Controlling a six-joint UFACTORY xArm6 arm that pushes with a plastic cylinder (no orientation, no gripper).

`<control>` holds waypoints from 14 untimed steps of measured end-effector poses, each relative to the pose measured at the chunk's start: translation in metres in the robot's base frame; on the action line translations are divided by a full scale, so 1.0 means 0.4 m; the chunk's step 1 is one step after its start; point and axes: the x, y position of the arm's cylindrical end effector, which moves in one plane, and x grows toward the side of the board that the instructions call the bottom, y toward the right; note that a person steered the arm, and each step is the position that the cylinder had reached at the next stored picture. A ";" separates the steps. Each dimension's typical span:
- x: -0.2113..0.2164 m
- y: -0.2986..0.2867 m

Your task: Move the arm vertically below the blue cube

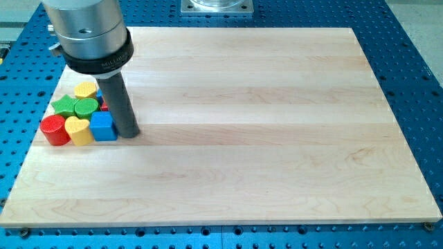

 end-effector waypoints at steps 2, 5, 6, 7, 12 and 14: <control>0.019 0.005; 0.018 0.022; 0.018 0.022; 0.018 0.022; 0.021 0.017; 0.122 0.077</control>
